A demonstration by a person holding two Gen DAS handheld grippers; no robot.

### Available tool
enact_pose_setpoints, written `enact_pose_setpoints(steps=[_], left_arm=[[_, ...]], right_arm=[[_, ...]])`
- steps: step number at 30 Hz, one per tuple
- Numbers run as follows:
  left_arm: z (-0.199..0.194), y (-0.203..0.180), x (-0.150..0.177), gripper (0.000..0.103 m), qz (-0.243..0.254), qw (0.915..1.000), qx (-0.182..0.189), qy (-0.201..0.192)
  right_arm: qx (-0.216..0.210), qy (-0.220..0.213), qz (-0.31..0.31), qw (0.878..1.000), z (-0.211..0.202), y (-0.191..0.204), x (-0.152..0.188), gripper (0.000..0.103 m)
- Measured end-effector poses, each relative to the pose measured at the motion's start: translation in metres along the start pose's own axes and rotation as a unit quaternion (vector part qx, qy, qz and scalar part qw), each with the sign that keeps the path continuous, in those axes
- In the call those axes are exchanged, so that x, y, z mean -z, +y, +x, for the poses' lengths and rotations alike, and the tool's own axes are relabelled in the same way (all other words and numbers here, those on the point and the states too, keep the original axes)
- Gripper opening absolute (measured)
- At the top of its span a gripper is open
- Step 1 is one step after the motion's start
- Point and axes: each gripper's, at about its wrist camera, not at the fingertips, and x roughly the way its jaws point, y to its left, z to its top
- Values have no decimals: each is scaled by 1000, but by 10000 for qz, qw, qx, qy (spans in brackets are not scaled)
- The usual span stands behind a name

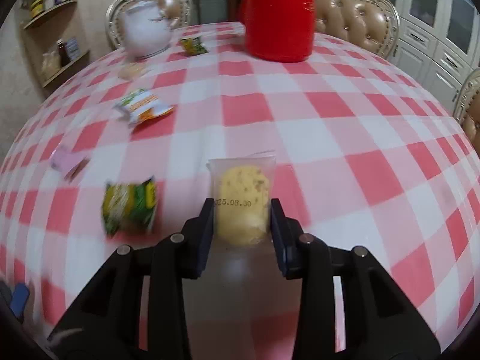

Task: Organize snacks
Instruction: 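Grasp the green snack pack with the left tool while the right holds the cake pack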

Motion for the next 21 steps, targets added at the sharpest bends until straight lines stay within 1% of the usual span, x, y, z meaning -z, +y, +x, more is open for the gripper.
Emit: enact_pose_setpoints(steps=[3, 7, 10, 11, 14, 18, 20, 21], left_arm=[[0, 2, -1, 85, -40, 10000, -6, 1], [1, 4, -1, 85, -57, 10000, -21, 32], [1, 2, 0, 85, 13, 10000, -37, 21], [1, 1, 0, 85, 42, 10000, -43, 27], [1, -2, 2, 85, 143, 9999, -55, 51], [4, -7, 3, 85, 308, 9994, -112, 91], [5, -11, 5, 85, 417, 9990, -141, 111], [6, -12, 5, 85, 469, 9987, -151, 118]], right_arm=[[-494, -32, -17, 9988, -27, -7, 31, 39], [-913, -64, -38, 9958, -65, -19, 68, 39], [-802, -3, -153, 9967, -71, -22, 80, 40], [-823, -15, -160, 9965, -74, -23, 82, 41], [-825, 2, -159, 9965, -73, -23, 81, 41], [-698, 27, -350, 9969, -72, -16, 80, 46], [-570, 34, -440, 9974, -71, -13, 80, 46], [-486, 39, -491, 9976, -69, -12, 80, 43]])
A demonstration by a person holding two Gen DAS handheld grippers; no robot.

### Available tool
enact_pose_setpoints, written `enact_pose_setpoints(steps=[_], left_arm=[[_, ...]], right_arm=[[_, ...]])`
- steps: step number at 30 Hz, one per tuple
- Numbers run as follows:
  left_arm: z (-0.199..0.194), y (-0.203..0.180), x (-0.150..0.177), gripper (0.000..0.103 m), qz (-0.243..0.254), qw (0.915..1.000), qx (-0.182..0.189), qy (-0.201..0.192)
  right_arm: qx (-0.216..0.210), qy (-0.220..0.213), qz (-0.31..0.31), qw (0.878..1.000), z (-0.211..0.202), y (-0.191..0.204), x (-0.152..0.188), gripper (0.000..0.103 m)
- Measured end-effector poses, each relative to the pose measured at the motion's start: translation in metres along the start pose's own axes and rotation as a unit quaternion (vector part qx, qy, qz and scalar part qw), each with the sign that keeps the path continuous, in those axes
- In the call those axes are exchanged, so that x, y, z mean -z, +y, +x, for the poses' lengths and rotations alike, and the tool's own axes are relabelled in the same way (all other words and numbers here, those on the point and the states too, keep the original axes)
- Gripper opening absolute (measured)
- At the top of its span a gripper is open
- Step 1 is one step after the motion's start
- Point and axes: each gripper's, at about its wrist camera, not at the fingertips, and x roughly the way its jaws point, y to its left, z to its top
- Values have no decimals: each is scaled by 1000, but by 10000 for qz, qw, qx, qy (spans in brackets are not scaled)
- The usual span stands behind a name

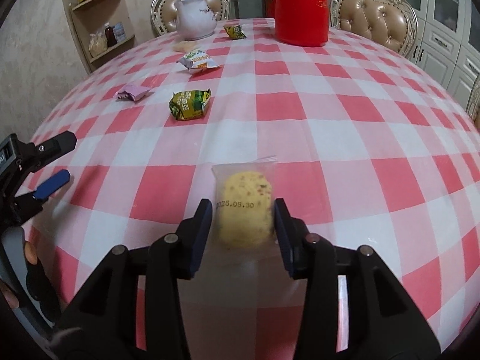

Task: Organize snacks
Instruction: 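Grasp the green snack pack with the left tool while the right holds the cake pack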

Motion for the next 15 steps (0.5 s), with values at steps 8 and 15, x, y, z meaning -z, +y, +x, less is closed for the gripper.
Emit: enact_pose_setpoints(steps=[8, 15], left_arm=[[5, -23, 7, 85, 674, 9976, -78, 98], [32, -69, 13, 85, 1173, 9927, 66, 278]], right_arm=[[-462, -194, 647, 9967, -34, -2, 31, 39], [-649, -662, 1787, 9795, -48, -46, 33, 39]])
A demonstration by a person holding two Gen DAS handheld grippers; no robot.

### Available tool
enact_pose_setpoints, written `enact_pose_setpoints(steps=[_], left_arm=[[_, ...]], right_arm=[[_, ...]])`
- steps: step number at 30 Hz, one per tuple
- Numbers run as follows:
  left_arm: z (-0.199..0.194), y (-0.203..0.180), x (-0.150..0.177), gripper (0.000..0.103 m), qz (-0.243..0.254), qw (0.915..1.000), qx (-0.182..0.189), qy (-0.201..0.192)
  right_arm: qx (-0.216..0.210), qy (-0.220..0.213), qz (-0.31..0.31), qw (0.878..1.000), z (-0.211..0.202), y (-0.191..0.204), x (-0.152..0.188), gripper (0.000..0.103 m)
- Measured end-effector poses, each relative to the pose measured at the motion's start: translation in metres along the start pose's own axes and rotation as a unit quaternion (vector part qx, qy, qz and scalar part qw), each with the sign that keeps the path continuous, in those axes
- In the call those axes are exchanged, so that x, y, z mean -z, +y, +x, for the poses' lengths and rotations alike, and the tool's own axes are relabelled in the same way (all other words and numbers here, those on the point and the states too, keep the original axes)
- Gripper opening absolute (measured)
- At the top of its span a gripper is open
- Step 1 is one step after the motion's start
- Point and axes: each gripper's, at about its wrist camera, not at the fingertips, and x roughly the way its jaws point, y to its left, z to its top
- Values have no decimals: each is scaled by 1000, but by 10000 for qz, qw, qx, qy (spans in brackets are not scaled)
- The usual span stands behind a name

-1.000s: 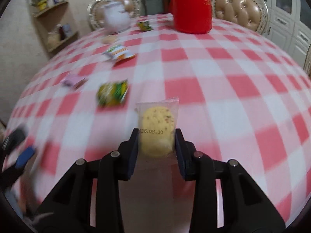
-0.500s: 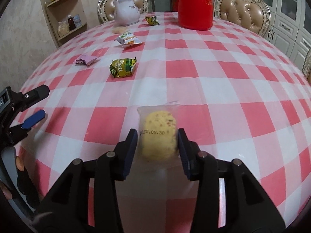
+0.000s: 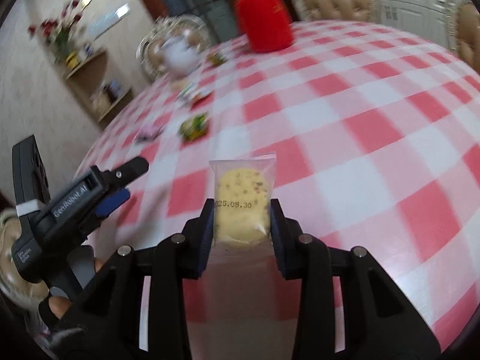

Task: Organize snacks
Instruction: 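Grasp the green snack pack with the left tool while the right holds the cake pack, then carry the green pack and cake pack over the white box with both tools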

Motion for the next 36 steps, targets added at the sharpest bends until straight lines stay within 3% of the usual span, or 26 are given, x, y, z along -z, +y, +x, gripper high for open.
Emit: enact_pose_setpoints(steps=[3, 7, 11, 13, 14, 15, 20, 25, 36], left_arm=[[31, -15, -17, 85, -174, 9998, -102, 41], [75, -37, -34, 85, -58, 9983, -515, 278], [99, -50, -45, 85, 232, 9944, -948, 397], [101, -50, -46, 80, 310, 9944, -915, 422], [98, -50, -44, 53, 357, 9948, -861, 402], [97, -50, -43, 43, 490, 9944, -827, 448], [77, -45, -33, 42, 566, 9958, -621, 376], [29, -26, -14, 42, 486, 9972, -527, 192], [-62, 38, 32, 42, -3, 9990, -437, 30]], right_arm=[[81, -273, 440, 9986, -10, -24, -9, 39], [30, -487, 789, 9957, -17, -38, -18, 39], [-129, -425, 709, 9965, -16, -29, -19, 39], [-199, -363, 607, 9973, -14, -22, -17, 39], [-206, -355, 580, 9975, -14, -21, -15, 39], [-203, -349, 535, 9978, -13, -18, -14, 39], [-251, -268, 544, 9978, -5, -24, -10, 39], [-527, -100, 795, 9954, 1, -32, -6, 39], [-860, -355, 289, 9952, -6, -11, 0, 39]])
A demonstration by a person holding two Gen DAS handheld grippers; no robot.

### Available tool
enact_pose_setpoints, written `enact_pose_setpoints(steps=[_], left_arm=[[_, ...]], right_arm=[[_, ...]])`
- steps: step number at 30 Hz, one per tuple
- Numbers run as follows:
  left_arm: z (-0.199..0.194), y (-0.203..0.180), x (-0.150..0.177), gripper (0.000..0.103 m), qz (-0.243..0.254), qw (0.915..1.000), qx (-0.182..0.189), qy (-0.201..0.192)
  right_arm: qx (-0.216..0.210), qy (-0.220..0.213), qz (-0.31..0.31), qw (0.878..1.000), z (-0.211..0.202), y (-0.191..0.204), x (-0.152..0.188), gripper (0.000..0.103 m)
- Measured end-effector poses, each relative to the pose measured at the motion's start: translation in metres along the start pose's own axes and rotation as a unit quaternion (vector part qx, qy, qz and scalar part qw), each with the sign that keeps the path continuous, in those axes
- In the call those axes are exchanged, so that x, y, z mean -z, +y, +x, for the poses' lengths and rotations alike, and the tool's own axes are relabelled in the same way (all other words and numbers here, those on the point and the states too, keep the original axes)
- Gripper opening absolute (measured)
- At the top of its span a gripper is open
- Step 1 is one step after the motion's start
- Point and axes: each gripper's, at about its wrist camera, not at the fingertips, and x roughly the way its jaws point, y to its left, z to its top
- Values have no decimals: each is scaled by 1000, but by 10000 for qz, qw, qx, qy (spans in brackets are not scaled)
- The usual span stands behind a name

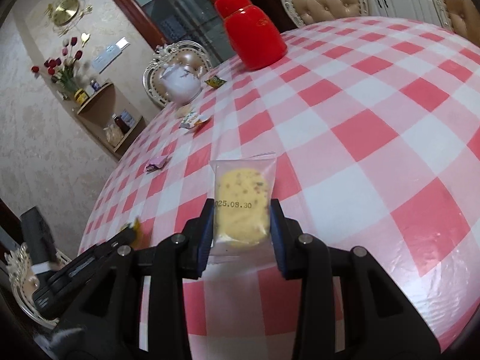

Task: Organize snacks
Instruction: 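Carry the green pack and cake pack over the white box with both tools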

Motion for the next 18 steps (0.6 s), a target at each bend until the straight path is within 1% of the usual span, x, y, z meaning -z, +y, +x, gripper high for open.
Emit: enact_pose_setpoints(steps=[2, 4, 6, 7, 9, 14, 17, 18], left_arm=[[-12, 9, 7, 42, -55, 10000, 19, -35], [-23, 18, 15, 42, -109, 9999, 21, -72], [-33, 22, 22, 42, -154, 9998, 66, -99], [-38, 23, 25, 42, -142, 9998, 57, -127], [-46, 24, 30, 42, -117, 9998, 33, -180], [-62, 29, 43, 42, -70, 9996, -44, -267], [-71, 37, 50, 42, -142, 9994, -67, -312], [-76, 39, 52, 42, -131, 9990, -151, -395]], right_arm=[[-166, -96, -106, 9998, -2, 7, 3, 39], [-333, -113, -250, 9991, -3, 18, 8, 39], [-602, -66, -285, 9978, -4, 28, 17, 39], [-626, -26, -322, 9975, -4, 33, 21, 39], [-544, 19, -567, 9969, -5, 49, 32, 39], [-595, 212, -914, 9938, -8, 77, 57, 39], [-618, 277, -1089, 9917, -11, 89, 69, 39], [-632, 305, -1124, 9912, -12, 93, 73, 39]])
